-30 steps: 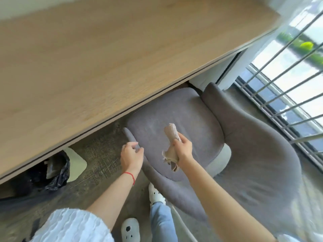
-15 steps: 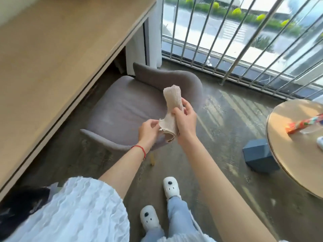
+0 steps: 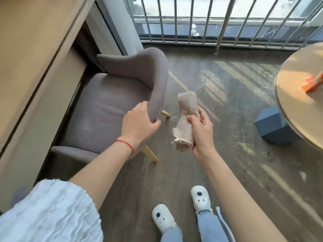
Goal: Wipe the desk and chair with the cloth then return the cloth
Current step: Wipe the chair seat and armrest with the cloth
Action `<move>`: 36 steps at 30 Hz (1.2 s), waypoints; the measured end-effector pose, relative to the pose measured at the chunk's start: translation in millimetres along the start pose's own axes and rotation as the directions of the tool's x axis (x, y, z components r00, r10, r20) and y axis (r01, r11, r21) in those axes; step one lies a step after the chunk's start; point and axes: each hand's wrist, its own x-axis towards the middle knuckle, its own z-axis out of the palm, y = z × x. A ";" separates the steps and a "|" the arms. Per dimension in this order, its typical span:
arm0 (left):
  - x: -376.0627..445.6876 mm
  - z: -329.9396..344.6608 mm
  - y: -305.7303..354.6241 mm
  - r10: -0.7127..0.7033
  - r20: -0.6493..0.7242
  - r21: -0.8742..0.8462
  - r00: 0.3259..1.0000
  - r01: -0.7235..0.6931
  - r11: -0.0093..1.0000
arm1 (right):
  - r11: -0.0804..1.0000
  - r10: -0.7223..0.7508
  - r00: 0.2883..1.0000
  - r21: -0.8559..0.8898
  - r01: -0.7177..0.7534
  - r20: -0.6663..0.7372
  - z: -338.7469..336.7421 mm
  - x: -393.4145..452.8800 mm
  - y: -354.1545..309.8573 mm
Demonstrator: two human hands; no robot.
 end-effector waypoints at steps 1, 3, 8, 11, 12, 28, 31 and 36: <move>-0.7 3.9 -1.8 0.022 -0.048 0.011 0.999 -0.022 1.000 | 1.000 0.010 1.000 0.022 -0.010 -0.007 -0.1 3.9 8.4; -1.6 10.1 -7.5 0.070 -0.112 0.033 0.991 -0.067 0.997 | 0.998 0.041 0.999 0.054 -0.040 -0.005 0.6 8.9 23.6; 1.1 12.7 -12.3 0.114 -0.142 0.055 0.983 -0.107 0.993 | 0.978 0.176 0.984 0.122 -0.171 -0.029 13.1 3.5 42.5; -1.0 13.4 -9.6 0.117 -0.155 0.047 0.981 -0.110 0.993 | 0.995 0.089 0.992 0.050 -0.084 -0.094 21.6 -6.3 44.4; -1.1 13.5 -9.2 0.115 -0.162 0.040 0.980 -0.110 0.993 | 1.000 -0.012 0.995 -0.007 0.011 -0.099 26.9 -10.4 44.2; 0.3 12.5 -6.3 0.116 -0.198 0.043 0.973 -0.110 0.993 | 0.948 -0.262 0.961 -0.161 0.274 0.091 62.0 -38.5 65.6; 0.3 12.0 -6.2 0.118 -0.193 0.037 0.974 -0.113 0.993 | 0.960 -0.198 0.973 -0.177 0.217 0.120 67.4 -29.0 67.3; -2.6 11.4 -3.3 0.120 -0.200 0.049 0.972 -0.112 0.992 | 0.905 -0.245 0.965 -0.336 0.261 0.090 45.6 -21.9 50.6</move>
